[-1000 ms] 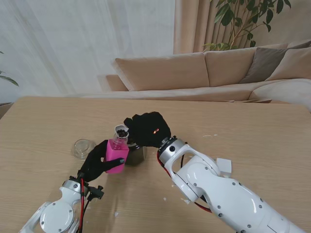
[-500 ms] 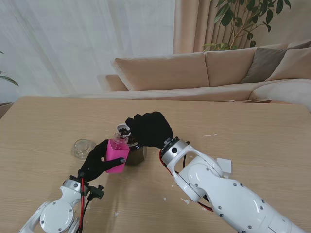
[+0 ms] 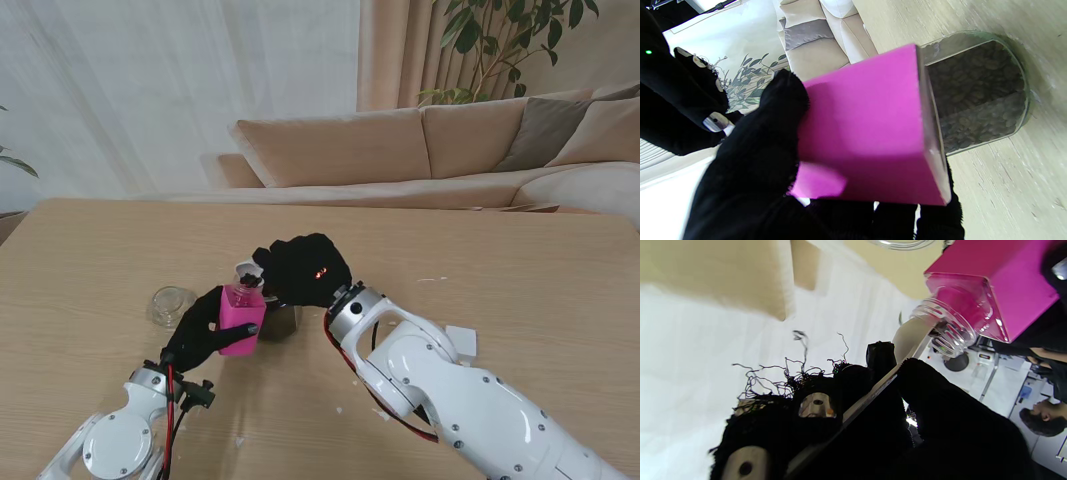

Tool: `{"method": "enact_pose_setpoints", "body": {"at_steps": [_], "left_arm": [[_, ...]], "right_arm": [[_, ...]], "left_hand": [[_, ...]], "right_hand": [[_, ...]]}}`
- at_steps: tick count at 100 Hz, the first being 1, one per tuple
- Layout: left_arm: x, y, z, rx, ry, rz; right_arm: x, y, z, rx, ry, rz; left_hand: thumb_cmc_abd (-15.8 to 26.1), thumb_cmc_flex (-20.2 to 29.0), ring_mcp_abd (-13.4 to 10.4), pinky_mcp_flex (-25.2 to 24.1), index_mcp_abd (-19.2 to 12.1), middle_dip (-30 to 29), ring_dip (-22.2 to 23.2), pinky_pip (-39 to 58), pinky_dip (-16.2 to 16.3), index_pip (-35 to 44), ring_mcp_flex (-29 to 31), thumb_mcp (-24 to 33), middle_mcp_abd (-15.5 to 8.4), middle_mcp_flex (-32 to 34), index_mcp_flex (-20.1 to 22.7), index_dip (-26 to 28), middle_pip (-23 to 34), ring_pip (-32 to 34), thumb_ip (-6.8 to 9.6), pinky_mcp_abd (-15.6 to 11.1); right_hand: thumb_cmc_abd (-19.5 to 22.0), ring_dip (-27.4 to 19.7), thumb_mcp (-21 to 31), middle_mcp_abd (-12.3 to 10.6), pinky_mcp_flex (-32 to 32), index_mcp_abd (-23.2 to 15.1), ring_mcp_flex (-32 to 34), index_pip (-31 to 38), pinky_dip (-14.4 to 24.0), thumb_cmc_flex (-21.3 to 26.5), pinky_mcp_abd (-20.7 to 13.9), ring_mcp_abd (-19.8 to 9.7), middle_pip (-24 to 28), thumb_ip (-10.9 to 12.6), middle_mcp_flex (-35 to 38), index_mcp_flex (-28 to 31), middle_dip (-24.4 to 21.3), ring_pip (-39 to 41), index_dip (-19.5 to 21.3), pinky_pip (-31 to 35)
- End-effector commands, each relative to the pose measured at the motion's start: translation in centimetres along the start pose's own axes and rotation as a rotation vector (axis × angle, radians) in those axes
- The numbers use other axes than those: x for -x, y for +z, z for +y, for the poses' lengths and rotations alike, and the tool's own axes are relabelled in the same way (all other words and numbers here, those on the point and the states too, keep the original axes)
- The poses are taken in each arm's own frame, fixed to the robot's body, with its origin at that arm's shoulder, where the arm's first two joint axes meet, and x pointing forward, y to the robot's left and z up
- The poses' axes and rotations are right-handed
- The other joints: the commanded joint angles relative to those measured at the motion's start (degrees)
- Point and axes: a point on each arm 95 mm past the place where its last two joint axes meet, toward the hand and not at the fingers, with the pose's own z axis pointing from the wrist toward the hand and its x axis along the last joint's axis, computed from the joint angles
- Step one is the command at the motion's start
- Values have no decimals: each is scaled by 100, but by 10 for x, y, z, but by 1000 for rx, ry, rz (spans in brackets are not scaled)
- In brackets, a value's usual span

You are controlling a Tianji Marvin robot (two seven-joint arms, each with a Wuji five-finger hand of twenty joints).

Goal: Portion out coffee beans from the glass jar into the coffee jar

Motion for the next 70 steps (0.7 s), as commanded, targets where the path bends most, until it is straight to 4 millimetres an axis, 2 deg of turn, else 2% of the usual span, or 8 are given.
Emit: {"method": "enact_pose_setpoints", "body": {"at_steps": [1, 70], "left_arm": [[-4, 0, 4, 13, -8, 7], [-4, 1, 4, 14, -10, 7]], "right_arm": [[-4, -1, 0, 1, -11, -2], [-3, -2, -1, 48, -106, 13]], "left_hand": [[878, 867, 0, 35, -761, 156, 77, 148, 43, 703, -123, 568, -449, 174, 256, 264, 552, 66, 272, 4], [880, 868, 2, 34, -761, 155, 72, 133, 41, 701, -124, 575, -444, 167, 251, 260, 547, 58, 272, -1]], "right_hand": [[42, 46, 105, 115, 230, -213, 162, 132, -10, 184, -862, -87, 55, 112, 88, -61, 68, 227, 36, 1782], [46, 48, 102, 87, 229, -245, 157, 130, -11, 174, -864, -89, 41, 112, 91, -61, 72, 224, 37, 1782]]}}
